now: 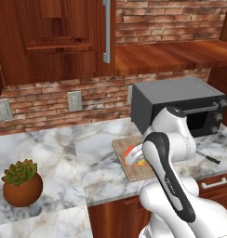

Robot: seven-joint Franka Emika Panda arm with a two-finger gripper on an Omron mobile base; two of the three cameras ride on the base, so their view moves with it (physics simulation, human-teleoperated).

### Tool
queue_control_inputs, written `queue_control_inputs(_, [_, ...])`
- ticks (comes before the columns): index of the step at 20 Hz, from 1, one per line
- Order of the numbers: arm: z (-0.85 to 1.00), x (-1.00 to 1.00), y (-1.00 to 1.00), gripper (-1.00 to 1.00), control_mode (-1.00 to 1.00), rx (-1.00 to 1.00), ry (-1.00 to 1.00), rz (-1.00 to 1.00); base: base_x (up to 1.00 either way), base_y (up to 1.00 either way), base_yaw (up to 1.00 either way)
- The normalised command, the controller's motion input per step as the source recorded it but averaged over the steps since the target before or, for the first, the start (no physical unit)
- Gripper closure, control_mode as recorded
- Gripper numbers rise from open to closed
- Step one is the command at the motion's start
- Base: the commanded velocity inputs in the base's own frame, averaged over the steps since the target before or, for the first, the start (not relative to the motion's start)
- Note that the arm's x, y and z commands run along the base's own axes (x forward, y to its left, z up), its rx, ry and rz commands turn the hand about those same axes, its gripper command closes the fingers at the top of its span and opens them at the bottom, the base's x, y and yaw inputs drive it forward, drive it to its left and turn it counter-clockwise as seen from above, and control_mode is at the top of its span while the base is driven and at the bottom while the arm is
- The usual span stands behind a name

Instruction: Retrieve the sausage and cheese from the fridge and place them on the cutting board on the counter.

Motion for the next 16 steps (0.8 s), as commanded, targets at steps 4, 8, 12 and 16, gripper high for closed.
queue_control_inputs(4, [0.0, 0.0, 0.0, 1.0, -1.0, 0.0, 0.0, 0.0, 0.0, 0.0, 0.0])
queue_control_inputs(8, [0.0, -0.01, 0.0, 1.0, -1.0, 0.0, 0.0, 0.0, 0.0, 0.0, 0.0])
queue_control_inputs(12, [-0.18, 0.15, -0.12, 1.0, -1.0, 0.1, 0.09, -0.11, 0.0, 0.0, 0.0])
queue_control_inputs(16, [-0.27, 0.4, -0.07, 1.0, -1.0, 0.0, 0.11, -0.48, 0.0, 0.0, 0.0])
